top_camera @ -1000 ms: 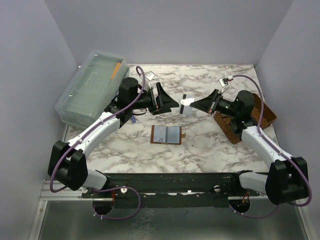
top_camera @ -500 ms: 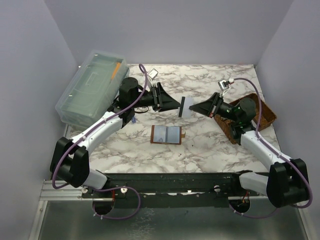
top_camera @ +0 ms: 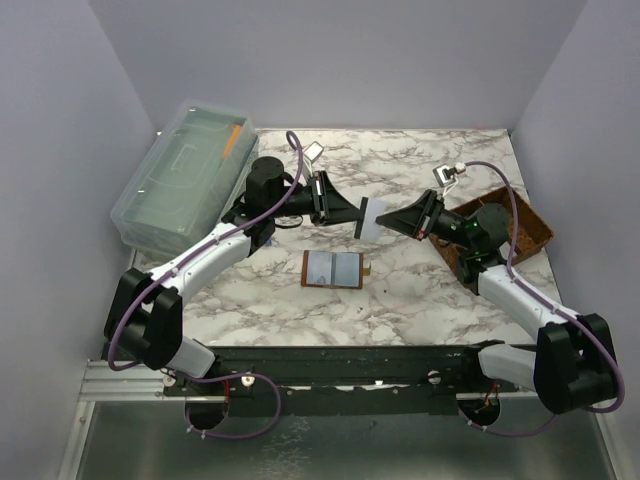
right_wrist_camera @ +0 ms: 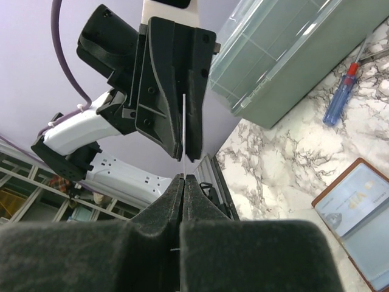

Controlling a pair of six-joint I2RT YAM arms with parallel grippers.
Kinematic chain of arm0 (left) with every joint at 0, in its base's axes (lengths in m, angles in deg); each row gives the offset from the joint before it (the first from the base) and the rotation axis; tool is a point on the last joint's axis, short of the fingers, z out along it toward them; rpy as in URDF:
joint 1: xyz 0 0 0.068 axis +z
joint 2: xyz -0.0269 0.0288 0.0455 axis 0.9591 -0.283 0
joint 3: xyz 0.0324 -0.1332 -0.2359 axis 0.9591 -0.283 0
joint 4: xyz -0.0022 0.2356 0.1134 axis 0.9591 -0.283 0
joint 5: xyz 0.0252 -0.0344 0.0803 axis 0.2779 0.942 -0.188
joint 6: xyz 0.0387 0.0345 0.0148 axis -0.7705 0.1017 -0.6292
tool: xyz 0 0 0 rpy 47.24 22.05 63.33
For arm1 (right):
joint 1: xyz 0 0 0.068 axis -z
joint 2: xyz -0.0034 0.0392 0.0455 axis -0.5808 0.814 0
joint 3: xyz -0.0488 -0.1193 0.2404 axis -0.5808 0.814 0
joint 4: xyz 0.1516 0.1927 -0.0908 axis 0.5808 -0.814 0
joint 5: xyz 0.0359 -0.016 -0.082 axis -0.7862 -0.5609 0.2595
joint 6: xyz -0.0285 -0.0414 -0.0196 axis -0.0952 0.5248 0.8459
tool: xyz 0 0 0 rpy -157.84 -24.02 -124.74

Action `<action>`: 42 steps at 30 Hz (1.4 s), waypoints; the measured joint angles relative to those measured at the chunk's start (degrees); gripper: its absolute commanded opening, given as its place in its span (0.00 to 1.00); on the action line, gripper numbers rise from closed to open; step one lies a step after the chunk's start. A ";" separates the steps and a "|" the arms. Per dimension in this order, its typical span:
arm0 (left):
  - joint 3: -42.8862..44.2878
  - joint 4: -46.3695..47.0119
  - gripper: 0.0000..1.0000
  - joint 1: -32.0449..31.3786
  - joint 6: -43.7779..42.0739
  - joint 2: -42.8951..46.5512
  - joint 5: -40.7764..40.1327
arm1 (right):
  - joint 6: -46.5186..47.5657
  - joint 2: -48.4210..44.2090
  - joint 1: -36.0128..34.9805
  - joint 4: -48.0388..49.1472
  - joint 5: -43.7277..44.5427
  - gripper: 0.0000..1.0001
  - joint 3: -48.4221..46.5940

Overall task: Put the credit cards into the card holder
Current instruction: Pick up the credit card from the storage box, then insert the credit card into the card holder.

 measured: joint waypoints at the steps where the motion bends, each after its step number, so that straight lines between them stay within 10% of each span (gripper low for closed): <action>1: 0.00 0.02 0.04 -0.04 -0.13 0.00 0.00 | -0.02 0.09 -0.26 0.15 0.33 0.00 0.33; 11: 2.29 -17.57 0.00 0.24 -15.45 0.33 -5.70 | 11.10 -0.24 -1.11 -16.31 7.82 0.54 -0.02; 19: 3.41 -40.09 0.00 6.03 -32.92 0.13 -12.39 | 22.23 6.88 -4.02 -30.67 10.95 0.30 -2.58; 26: 2.80 -42.07 0.00 6.49 -36.04 -6.14 -11.85 | 25.68 20.28 -9.07 -32.85 11.41 0.10 -6.43; 42: 0.87 -40.26 0.00 6.54 -37.29 -16.04 -9.42 | 26.51 33.03 -9.07 -31.30 11.54 0.04 -7.56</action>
